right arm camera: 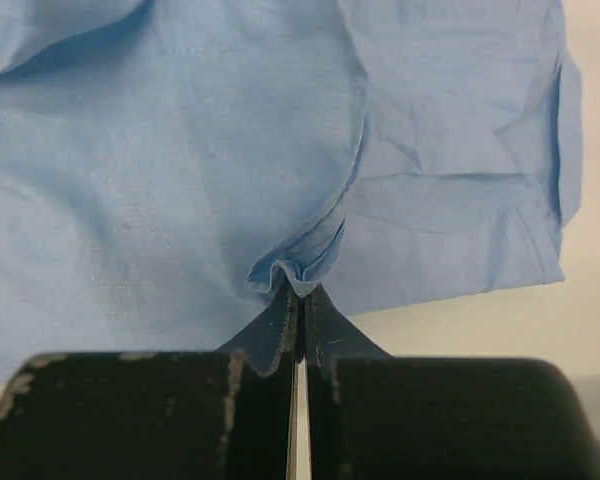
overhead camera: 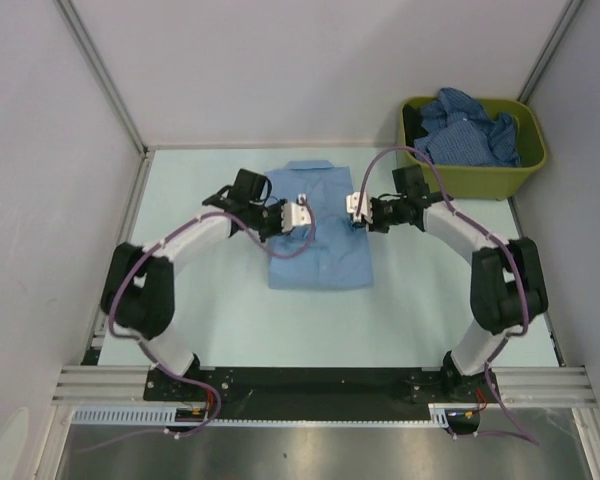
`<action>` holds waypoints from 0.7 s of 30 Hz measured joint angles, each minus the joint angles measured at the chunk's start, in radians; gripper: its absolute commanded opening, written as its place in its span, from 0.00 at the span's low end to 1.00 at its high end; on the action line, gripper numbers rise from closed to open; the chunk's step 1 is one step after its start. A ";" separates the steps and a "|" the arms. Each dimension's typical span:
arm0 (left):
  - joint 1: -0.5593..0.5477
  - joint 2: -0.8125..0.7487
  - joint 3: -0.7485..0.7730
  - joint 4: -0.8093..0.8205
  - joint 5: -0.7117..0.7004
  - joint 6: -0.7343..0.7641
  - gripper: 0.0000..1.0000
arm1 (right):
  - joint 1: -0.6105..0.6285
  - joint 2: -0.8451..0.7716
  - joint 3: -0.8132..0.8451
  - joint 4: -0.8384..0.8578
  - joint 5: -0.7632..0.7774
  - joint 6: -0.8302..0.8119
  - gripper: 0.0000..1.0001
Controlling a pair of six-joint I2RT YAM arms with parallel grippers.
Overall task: Fold and stack the long sleeve shirts
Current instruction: Fold the shirt
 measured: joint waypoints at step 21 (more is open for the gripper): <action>0.092 0.203 0.127 -0.006 -0.031 -0.167 0.73 | -0.027 0.210 0.085 0.154 0.028 0.225 0.67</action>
